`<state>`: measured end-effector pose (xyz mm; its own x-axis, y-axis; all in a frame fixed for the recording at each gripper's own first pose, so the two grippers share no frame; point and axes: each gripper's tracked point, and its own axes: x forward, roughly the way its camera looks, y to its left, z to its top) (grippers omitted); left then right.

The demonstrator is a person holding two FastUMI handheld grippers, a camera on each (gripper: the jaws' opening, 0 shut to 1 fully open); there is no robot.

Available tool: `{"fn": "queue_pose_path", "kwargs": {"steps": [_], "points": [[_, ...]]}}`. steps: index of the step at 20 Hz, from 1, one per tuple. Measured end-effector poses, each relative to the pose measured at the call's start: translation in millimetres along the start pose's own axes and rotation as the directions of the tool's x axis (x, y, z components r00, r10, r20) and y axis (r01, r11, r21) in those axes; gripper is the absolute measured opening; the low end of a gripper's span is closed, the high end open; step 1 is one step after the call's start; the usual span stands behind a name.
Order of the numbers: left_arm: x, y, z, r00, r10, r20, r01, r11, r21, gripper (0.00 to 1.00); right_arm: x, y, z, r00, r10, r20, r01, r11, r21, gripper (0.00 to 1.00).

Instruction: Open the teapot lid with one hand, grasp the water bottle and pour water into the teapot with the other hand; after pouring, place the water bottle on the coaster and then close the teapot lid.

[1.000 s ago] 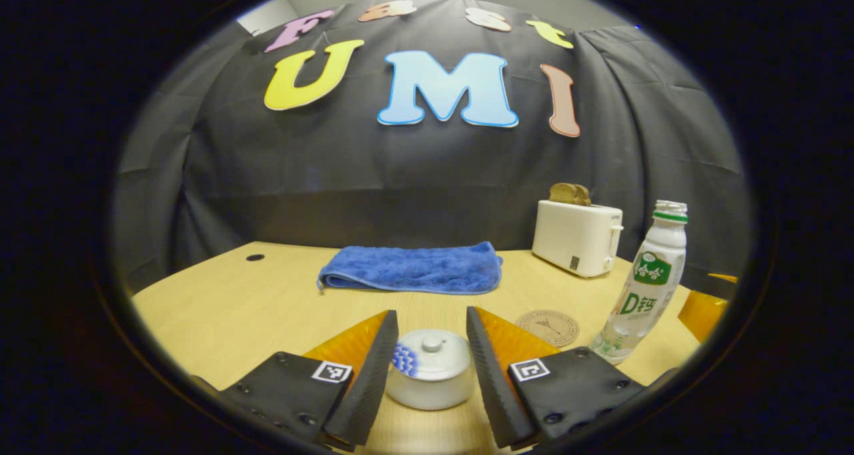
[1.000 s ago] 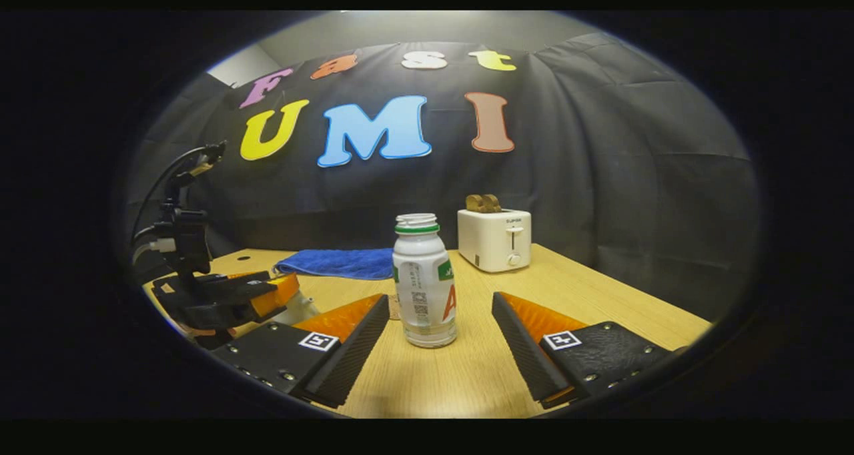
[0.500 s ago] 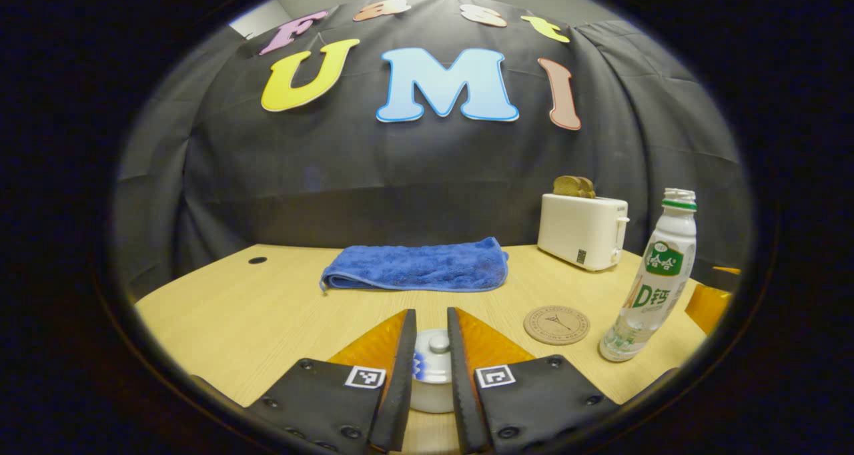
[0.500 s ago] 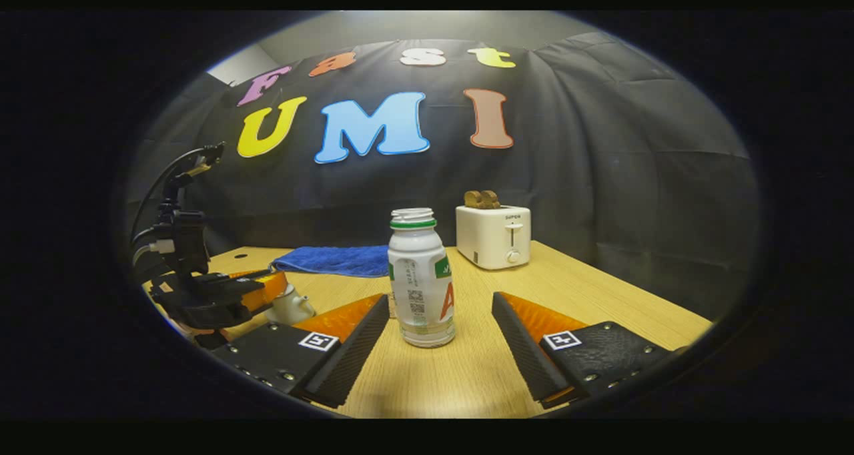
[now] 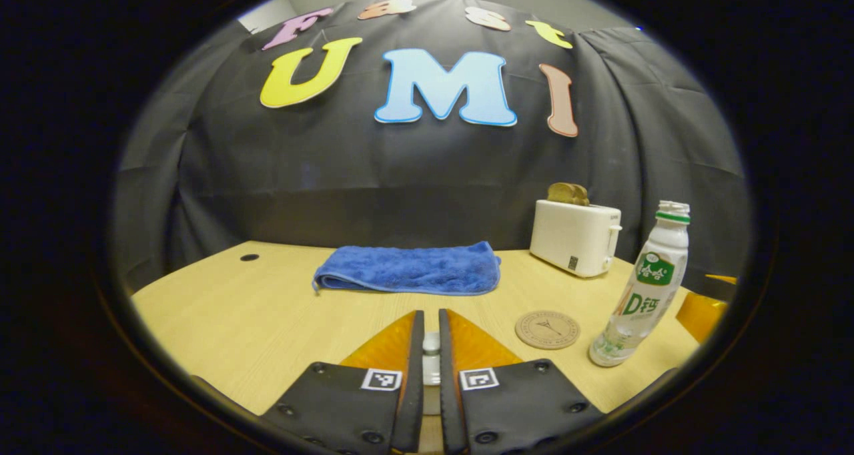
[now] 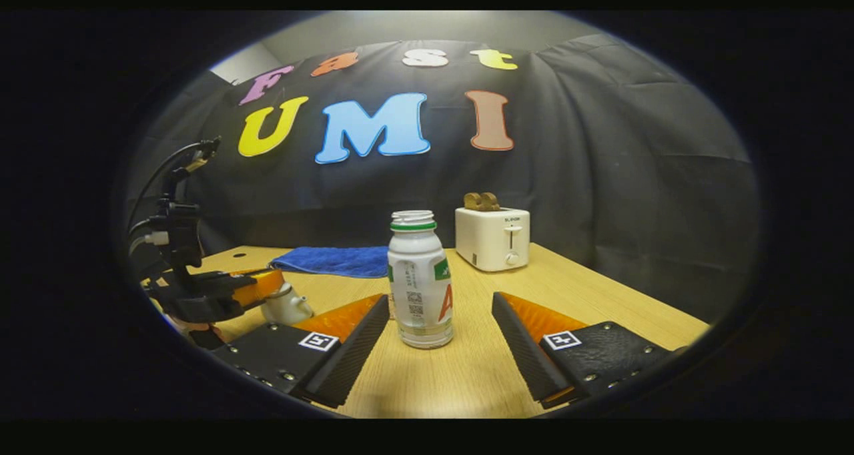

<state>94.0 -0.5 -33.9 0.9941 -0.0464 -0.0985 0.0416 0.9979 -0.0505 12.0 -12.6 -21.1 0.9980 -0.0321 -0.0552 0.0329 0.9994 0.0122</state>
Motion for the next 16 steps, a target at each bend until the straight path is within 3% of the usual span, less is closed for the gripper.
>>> {"fn": "queue_pose_path", "kwargs": {"steps": [1,7,8,9,16], "points": [[0,0,1,1.000,-0.003,-0.001,0.003,1.000,-0.012,0.17,0,0,0,1.000,0.000,-0.001,0.000,1.000,-0.001,0.96],[-10,3,22,0.999,-0.019,0.037,0.021,0.999,-0.037,0.20,3,2,0,1.000,0.003,-0.005,-0.003,1.000,-0.001,0.96],[-12,3,27,0.999,-0.021,0.044,0.022,0.999,-0.036,0.17,5,3,-2,1.000,0.005,-0.006,-0.005,1.000,-0.002,0.96],[-14,5,30,0.999,-0.020,0.050,0.022,0.999,-0.033,0.20,6,4,-1,1.000,0.008,-0.007,-0.008,1.000,-0.002,0.96],[-32,26,38,0.998,0.009,0.061,-0.008,1.000,-0.023,0.20,20,11,-1,1.000,0.024,-0.013,-0.025,0.999,-0.022,0.96]]}}
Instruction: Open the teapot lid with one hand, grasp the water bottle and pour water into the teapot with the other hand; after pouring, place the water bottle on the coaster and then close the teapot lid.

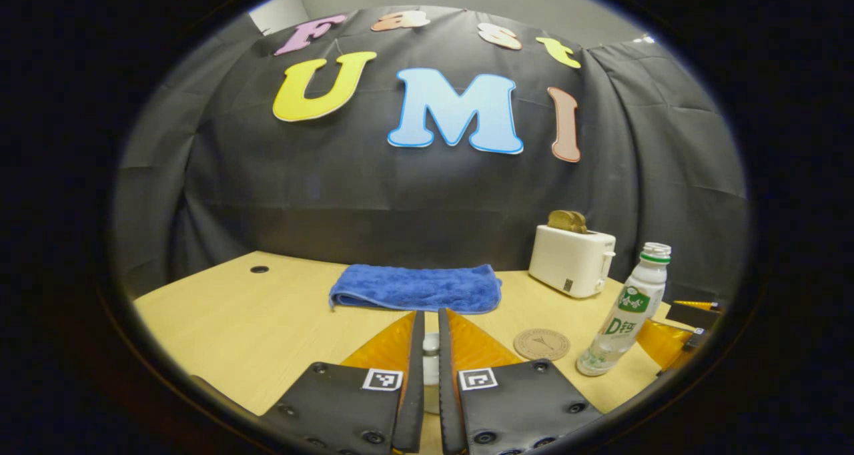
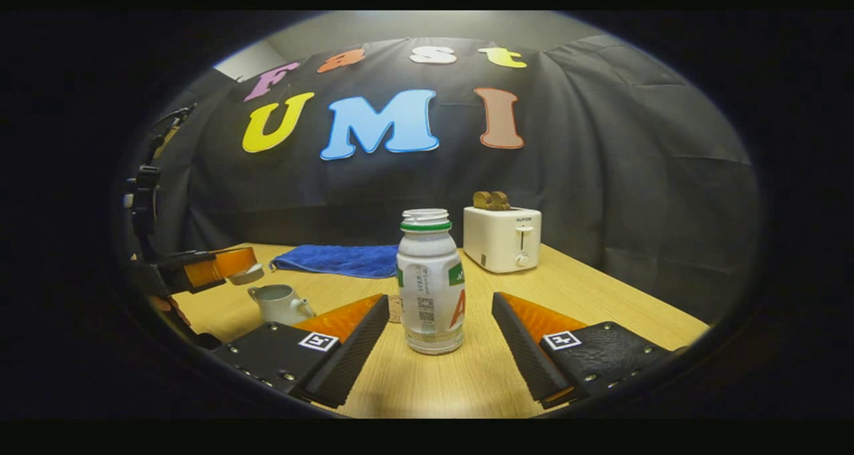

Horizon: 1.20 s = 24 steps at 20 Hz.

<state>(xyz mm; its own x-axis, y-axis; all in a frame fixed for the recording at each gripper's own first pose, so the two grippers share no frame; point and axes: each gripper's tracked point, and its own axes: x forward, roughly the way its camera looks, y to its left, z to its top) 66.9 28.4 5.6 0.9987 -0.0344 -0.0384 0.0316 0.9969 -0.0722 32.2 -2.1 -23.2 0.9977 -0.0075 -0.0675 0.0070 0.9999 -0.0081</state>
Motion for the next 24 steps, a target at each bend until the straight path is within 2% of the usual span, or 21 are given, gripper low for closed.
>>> {"fn": "queue_pose_path", "kwargs": {"steps": [5,6,7,9,10,13,14,15,17,21,23,24], "points": [[-12,15,-2,1.000,0.019,-0.002,-0.019,1.000,-0.010,0.20,19,1,-4,1.000,0.006,-0.018,-0.006,1.000,-0.008,0.96],[-13,18,-3,1.000,0.023,-0.003,-0.023,1.000,-0.010,0.17,23,1,-5,1.000,0.008,-0.020,-0.008,1.000,-0.010,0.96],[-16,21,-3,1.000,0.027,-0.003,-0.027,1.000,-0.012,0.20,27,2,-6,1.000,0.011,-0.027,-0.011,1.000,-0.013,0.96],[-19,26,-6,0.999,0.032,-0.005,-0.033,0.999,-0.020,0.17,34,4,-10,0.999,0.021,-0.041,-0.021,1.000,-0.011,0.96],[-20,29,-6,0.999,0.035,-0.007,-0.035,0.999,-0.024,0.20,36,5,-12,0.999,0.023,-0.049,-0.024,1.000,-0.012,0.95],[-22,37,-12,0.999,0.044,-0.017,-0.045,0.999,-0.030,0.20,40,9,-16,0.998,0.029,-0.064,-0.030,1.000,-0.010,0.94],[-23,39,-14,0.999,0.046,-0.022,-0.046,0.998,-0.033,0.20,40,10,-18,0.997,0.032,-0.072,-0.032,0.999,-0.011,0.88],[-22,41,-16,0.999,0.047,-0.026,-0.048,0.998,-0.037,0.20,42,10,-20,0.996,0.032,-0.077,-0.033,0.999,-0.013,0.88],[-23,45,-19,0.998,0.051,-0.034,-0.052,0.998,-0.043,0.13,39,11,-19,0.996,0.032,-0.078,-0.034,0.999,-0.014,0.79],[-25,55,-25,0.997,0.059,-0.040,-0.061,0.997,-0.056,0.13,37,17,-17,0.996,0.033,-0.086,-0.039,0.997,-0.064,0.77],[-24,59,-29,0.997,0.058,-0.043,-0.061,0.996,-0.059,0.16,35,21,-13,0.996,0.030,-0.081,-0.039,0.993,-0.109,0.77],[-23,62,-31,0.997,0.061,-0.046,-0.064,0.996,-0.061,0.18,35,23,-10,0.997,0.025,-0.072,-0.035,0.990,-0.134,0.61]]}}
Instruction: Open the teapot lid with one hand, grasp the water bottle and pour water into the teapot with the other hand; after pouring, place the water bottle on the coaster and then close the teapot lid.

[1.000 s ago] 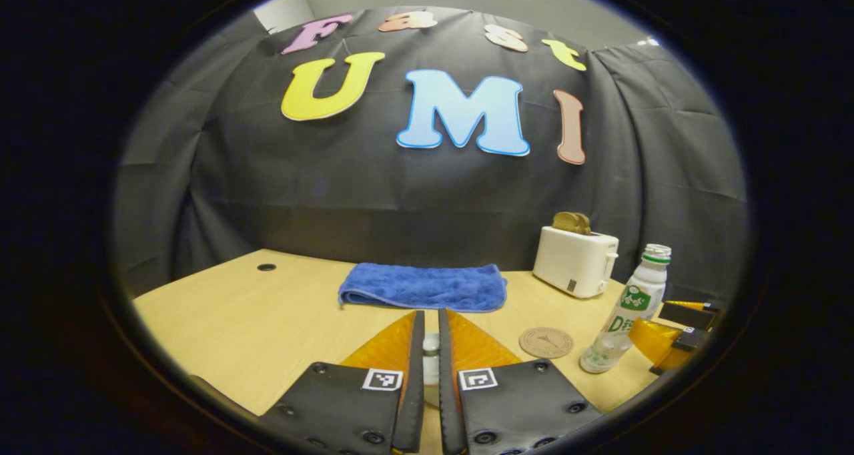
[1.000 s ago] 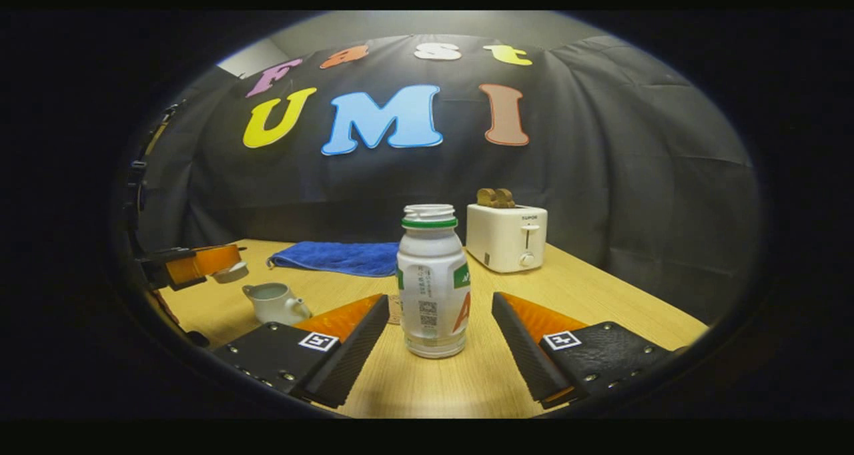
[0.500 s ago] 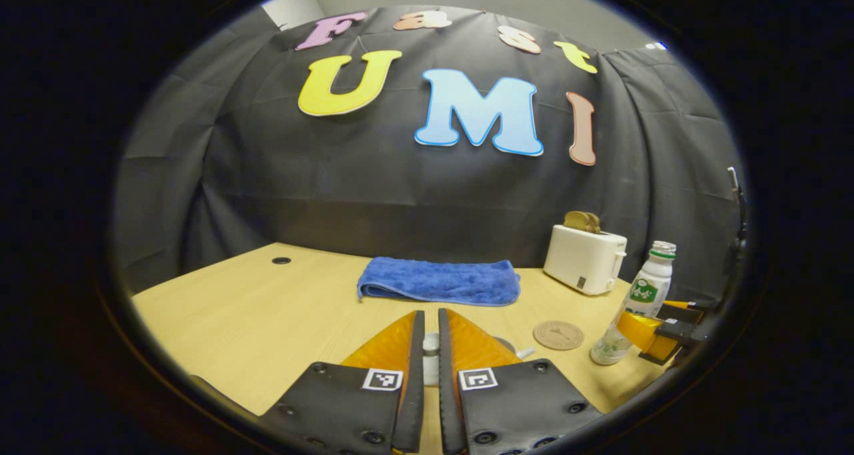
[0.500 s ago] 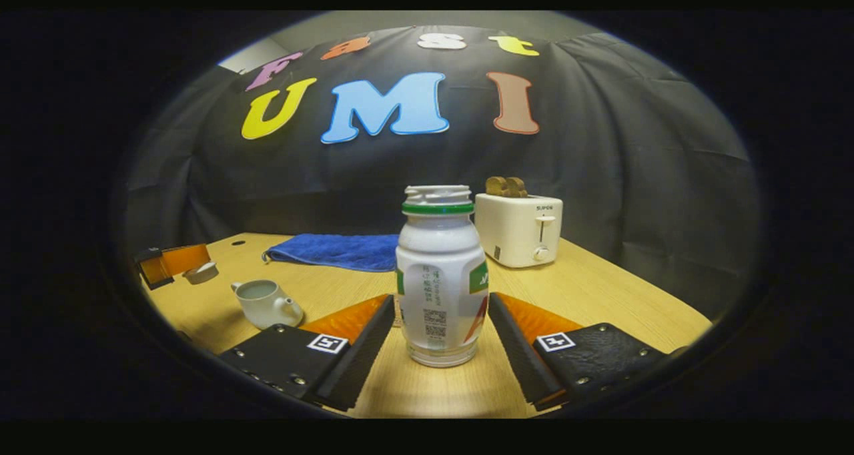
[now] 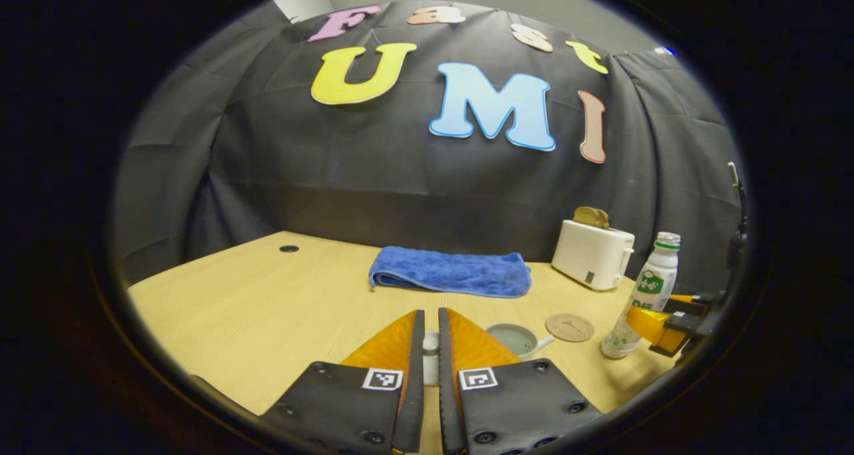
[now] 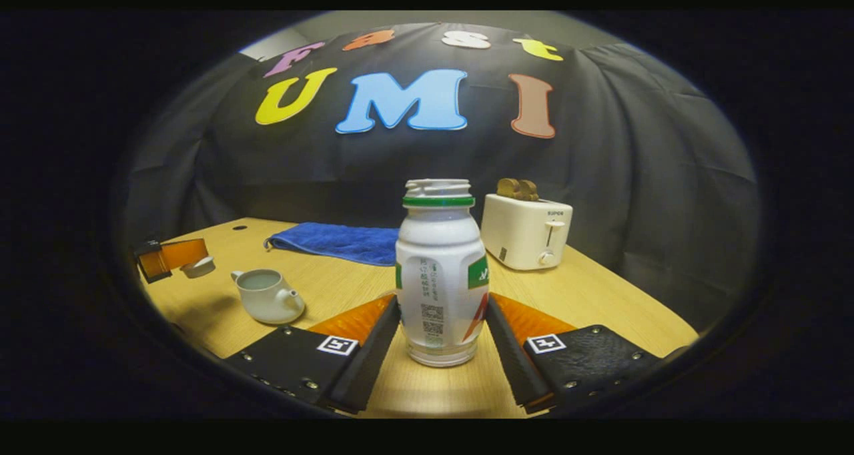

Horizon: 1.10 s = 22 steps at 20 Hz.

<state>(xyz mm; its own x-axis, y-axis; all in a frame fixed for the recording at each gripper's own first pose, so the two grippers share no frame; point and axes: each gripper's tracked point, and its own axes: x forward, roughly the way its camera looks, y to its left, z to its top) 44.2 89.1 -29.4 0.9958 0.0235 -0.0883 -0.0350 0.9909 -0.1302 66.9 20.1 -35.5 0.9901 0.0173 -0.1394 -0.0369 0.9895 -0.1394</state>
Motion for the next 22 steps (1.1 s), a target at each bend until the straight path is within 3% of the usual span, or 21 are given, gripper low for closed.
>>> {"fn": "queue_pose_path", "kwargs": {"steps": [1,2,6,11,12,13,14,16,19,22], "points": [[0,4,-3,1.000,0.004,-0.003,-0.004,1.000,-0.002,0.19,0,1,6,1.000,-0.009,0.013,0.009,1.000,-0.028,0.61],[0,7,-6,1.000,0.009,-0.007,-0.009,1.000,-0.004,0.21,1,2,8,1.000,-0.021,0.022,0.022,0.998,-0.060,0.77],[2,18,-14,1.000,0.027,-0.015,-0.027,1.000,-0.010,0.17,-3,5,21,0.996,-0.058,0.065,0.069,0.979,-0.189,0.75],[2,25,-14,1.000,0.028,0.001,-0.028,0.999,-0.027,0.20,-4,8,38,0.986,-0.105,0.130,0.145,0.926,-0.350,0.75],[2,25,-13,1.000,0.025,0.006,-0.025,0.999,-0.028,0.17,-3,10,40,0.984,-0.111,0.139,0.157,0.910,-0.384,0.75],[2,24,-13,1.000,0.023,0.011,-0.022,0.999,-0.029,0.13,-3,12,40,0.982,-0.115,0.149,0.168,0.891,-0.422,0.75],[3,25,-12,1.000,0.020,0.017,-0.020,0.999,-0.031,0.21,-5,13,39,0.980,-0.120,0.159,0.181,0.870,-0.458,0.75],[2,24,-11,1.000,0.017,0.023,-0.016,0.999,-0.034,0.13,-7,18,39,0.975,-0.122,0.185,0.203,0.824,-0.529,0.75],[-1,25,-15,1.000,0.014,0.025,-0.013,0.999,-0.041,0.21,-6,26,46,0.968,-0.116,0.223,0.235,0.731,-0.641,0.75],[-2,25,-15,1.000,0.014,0.026,-0.013,0.999,-0.042,0.17,-5,33,49,0.965,-0.094,0.246,0.248,0.642,-0.726,0.75]]}}
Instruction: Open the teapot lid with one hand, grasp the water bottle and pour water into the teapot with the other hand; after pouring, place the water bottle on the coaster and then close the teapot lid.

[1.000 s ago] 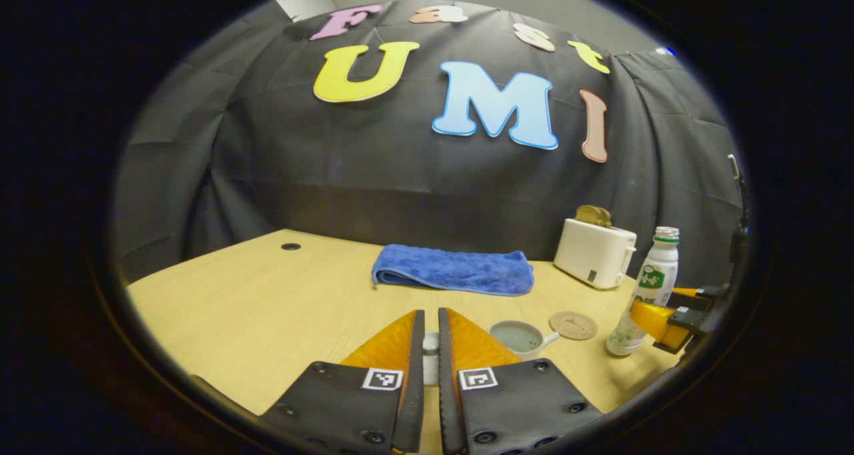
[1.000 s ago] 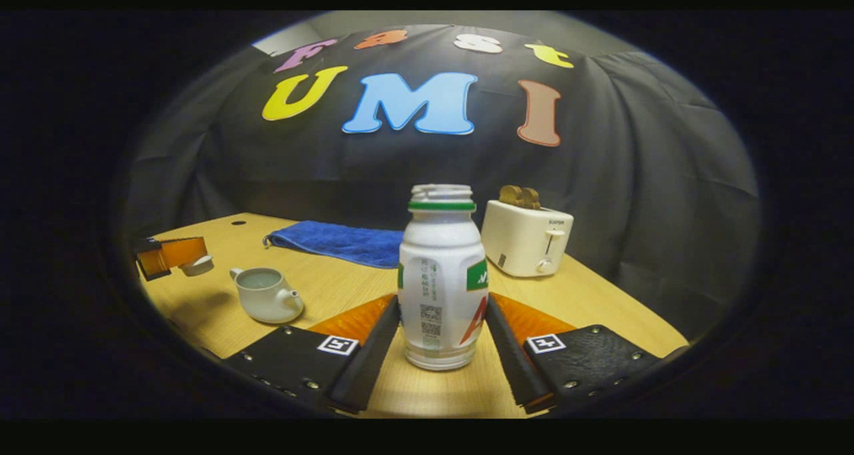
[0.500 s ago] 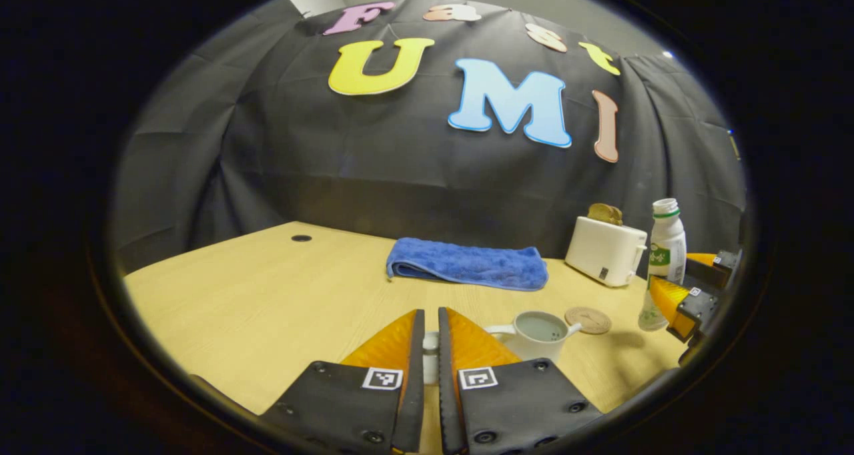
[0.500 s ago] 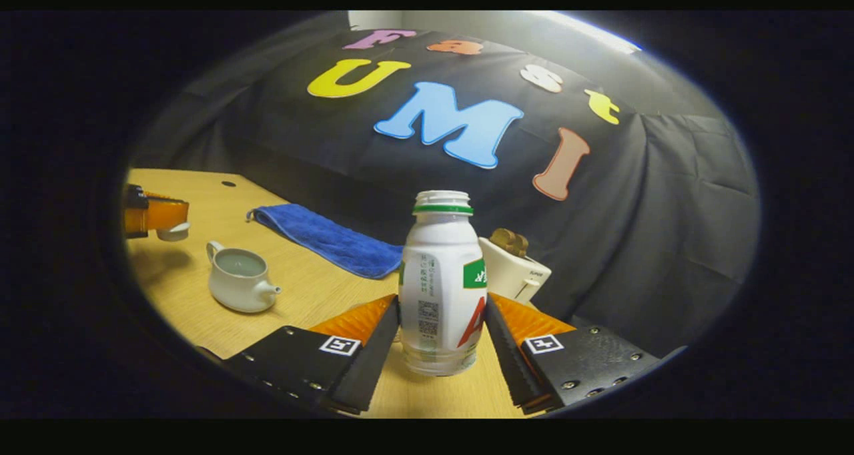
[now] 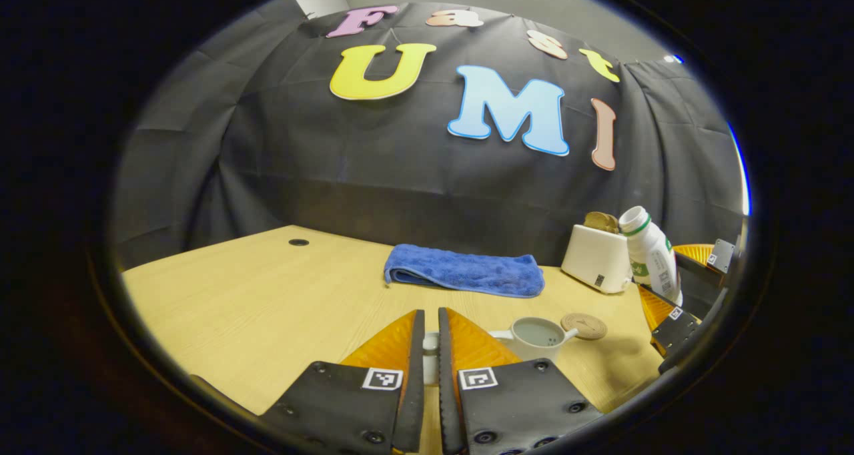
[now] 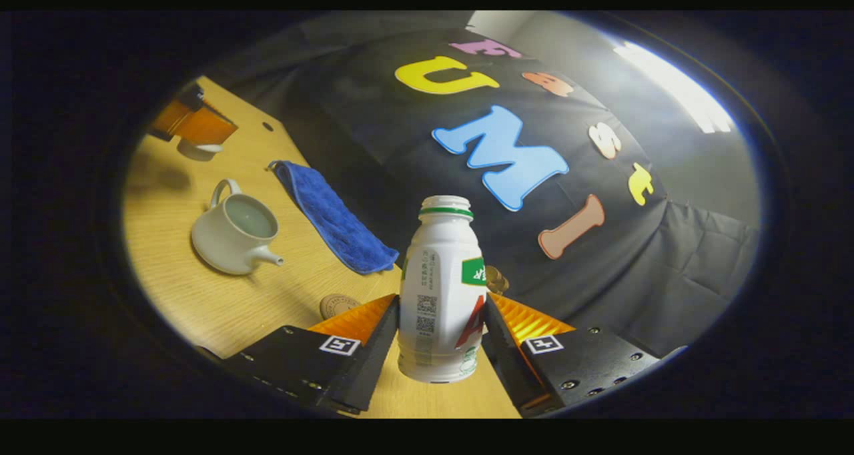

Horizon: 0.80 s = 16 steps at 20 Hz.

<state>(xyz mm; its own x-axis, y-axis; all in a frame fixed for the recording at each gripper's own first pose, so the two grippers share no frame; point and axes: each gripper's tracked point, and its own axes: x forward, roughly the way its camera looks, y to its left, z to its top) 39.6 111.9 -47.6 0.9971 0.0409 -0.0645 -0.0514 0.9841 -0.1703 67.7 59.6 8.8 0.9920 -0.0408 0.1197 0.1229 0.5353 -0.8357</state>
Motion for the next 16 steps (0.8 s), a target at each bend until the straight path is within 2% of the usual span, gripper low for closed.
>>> {"fn": "queue_pose_path", "kwargs": {"steps": [6,9,11,16], "points": [[0,0,0,1.000,-0.001,0.003,0.001,1.000,0.000,0.14,-5,10,6,0.999,0.032,0.031,-0.027,0.990,-0.135,0.75],[0,0,-1,1.000,0.000,0.004,0.000,1.000,0.000,0.21,-8,14,8,0.998,0.044,0.049,-0.033,0.978,-0.205,0.75],[-1,0,-1,1.000,0.002,0.005,-0.002,1.000,0.005,0.17,-7,14,12,0.997,0.054,0.062,-0.039,0.976,-0.216,0.74],[-3,1,1,1.000,0.011,0.012,-0.011,0.999,0.039,0.17,-5,3,26,0.992,0.059,0.108,-0.025,0.957,-0.288,0.74]]}}
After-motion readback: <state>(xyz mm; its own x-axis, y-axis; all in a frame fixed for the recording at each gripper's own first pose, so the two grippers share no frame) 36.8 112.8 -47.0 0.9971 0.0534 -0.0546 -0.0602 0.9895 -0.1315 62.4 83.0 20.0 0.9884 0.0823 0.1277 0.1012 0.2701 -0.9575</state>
